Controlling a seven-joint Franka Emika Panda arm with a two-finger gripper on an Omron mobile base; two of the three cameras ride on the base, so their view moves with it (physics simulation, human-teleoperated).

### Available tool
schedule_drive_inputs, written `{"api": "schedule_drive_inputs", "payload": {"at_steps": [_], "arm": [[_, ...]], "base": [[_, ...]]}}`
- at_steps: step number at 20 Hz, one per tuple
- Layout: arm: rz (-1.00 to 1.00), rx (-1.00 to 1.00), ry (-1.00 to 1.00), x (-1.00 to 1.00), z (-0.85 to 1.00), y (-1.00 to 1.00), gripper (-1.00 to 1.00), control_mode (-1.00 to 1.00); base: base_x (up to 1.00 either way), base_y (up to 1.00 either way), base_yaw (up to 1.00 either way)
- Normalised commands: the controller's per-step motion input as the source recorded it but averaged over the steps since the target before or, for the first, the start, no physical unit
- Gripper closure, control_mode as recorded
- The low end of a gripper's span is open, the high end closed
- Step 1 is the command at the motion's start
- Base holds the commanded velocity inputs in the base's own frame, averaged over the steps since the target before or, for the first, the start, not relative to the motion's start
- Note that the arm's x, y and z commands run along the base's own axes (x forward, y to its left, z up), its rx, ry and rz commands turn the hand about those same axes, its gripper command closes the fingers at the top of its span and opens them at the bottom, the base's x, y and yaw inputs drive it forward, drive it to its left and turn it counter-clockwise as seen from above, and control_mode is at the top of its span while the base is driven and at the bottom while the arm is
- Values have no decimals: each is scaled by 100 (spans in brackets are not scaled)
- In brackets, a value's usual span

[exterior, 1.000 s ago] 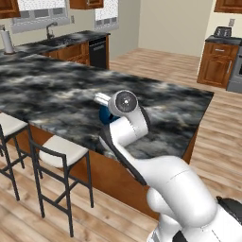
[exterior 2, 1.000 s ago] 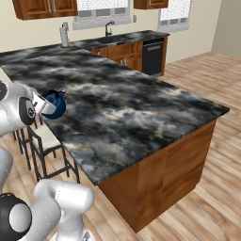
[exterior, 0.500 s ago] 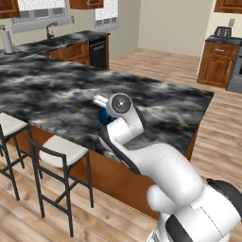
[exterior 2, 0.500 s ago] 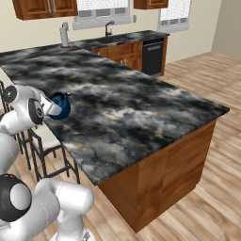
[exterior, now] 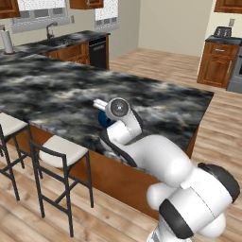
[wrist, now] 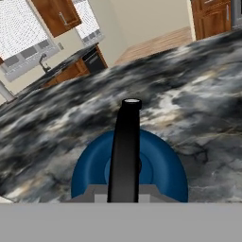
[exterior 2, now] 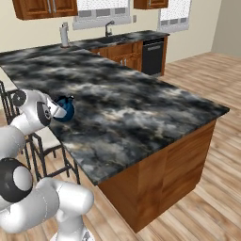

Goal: The kettle is done boiling. Turn off the stove, then wait for 300 timesteps before moving the kettle to the dining table.

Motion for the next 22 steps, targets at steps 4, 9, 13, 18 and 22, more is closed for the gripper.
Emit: {"api": "schedule_drive_inputs", "payload": {"at_steps": [4,9,13,18,22], "arm": [[0,0,0,22,-24,0,100,-100],[0,0,0,16,-19,0,100,-100],[0,1,0,18,-10,-7,100,-100],[0,1,0,15,-10,-8,100,-100],[0,1,0,17,-14,-6,100,-100]], "base": [[0,0,0],[0,0,0],[0,0,0],[0,0,0],[0,0,0]]}}
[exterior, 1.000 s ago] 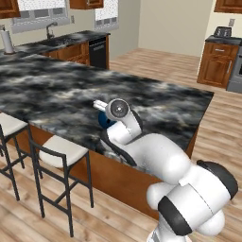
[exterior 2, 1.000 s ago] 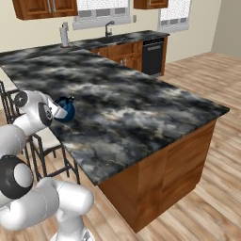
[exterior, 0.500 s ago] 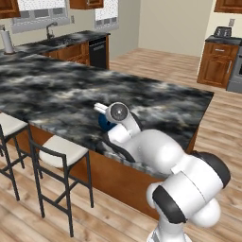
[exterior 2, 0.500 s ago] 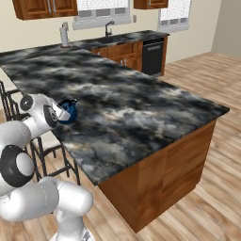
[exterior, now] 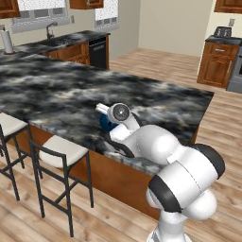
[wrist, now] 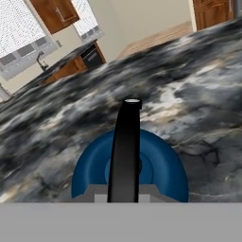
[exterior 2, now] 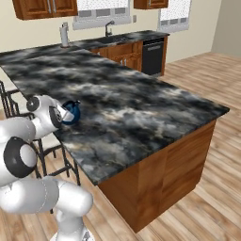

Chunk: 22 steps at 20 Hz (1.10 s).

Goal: The kettle is done boiling. Turn off the stove, then wait for 300 timesteps before moving the kettle to the dining table.

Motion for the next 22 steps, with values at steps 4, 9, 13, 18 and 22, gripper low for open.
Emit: {"api": "schedule_drive_inputs", "payload": {"at_steps": [4,9,13,18,22], "arm": [[0,2,0,21,-16,-3,100,-100],[0,2,0,22,-13,-2,100,-100],[0,2,0,23,-8,0,100,-100],[0,0,0,20,-13,0,100,-100],[0,0,1,16,-14,0,100,-100]], "base": [[0,0,0],[0,0,0],[0,0,0],[0,0,0],[0,0,0]]}}
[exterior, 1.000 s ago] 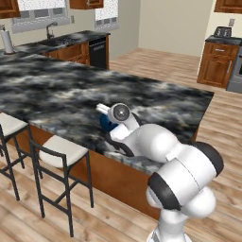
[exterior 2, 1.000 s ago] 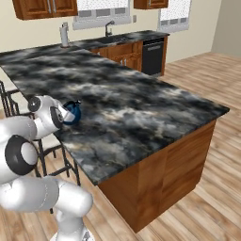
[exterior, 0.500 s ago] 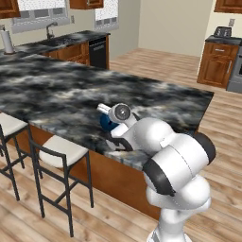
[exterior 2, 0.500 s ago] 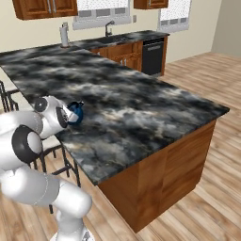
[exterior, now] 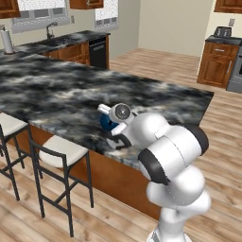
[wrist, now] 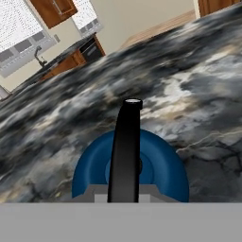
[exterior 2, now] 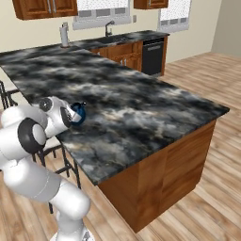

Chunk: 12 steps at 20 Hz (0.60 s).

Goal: The kettle is done boiling. Turn off the stove, then wait for 300 timesteps before moving the kettle to the dining table.

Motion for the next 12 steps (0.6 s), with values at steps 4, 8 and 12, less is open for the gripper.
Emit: {"api": "schedule_drive_inputs", "payload": {"at_steps": [4,8,12], "arm": [[0,0,1,16,-17,0,100,-100],[0,0,0,15,-13,0,100,-100],[0,0,0,17,-13,0,100,-100]], "base": [[0,0,0],[0,0,0],[0,0,0]]}}
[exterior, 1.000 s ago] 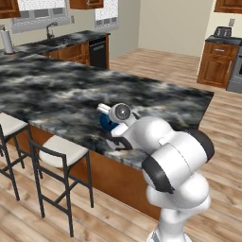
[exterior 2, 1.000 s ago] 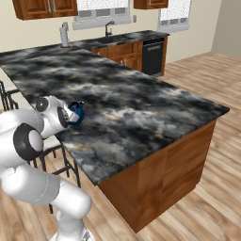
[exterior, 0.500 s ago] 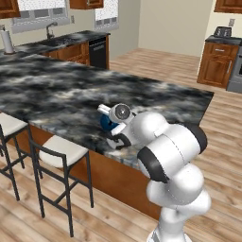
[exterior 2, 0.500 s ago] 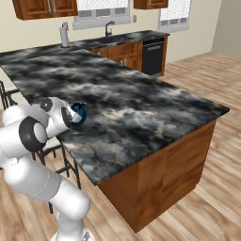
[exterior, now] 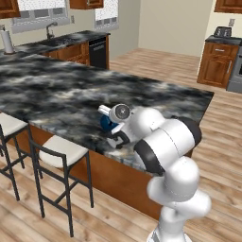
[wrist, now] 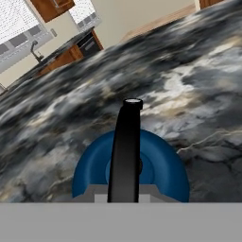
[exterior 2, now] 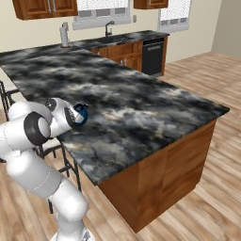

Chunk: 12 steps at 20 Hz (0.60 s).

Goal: The kettle is done boiling. Turn off the stove, then wait for 300 timesteps before moving the kettle to the dining table.

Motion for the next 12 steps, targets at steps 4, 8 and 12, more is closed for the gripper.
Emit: {"api": "schedule_drive_inputs", "payload": {"at_steps": [4,8,12], "arm": [[0,0,0,16,-15,0,100,-100],[0,0,1,18,-18,0,100,-100],[0,0,0,15,-19,0,100,-100]], "base": [[0,0,0],[0,0,0],[0,0,0]]}}
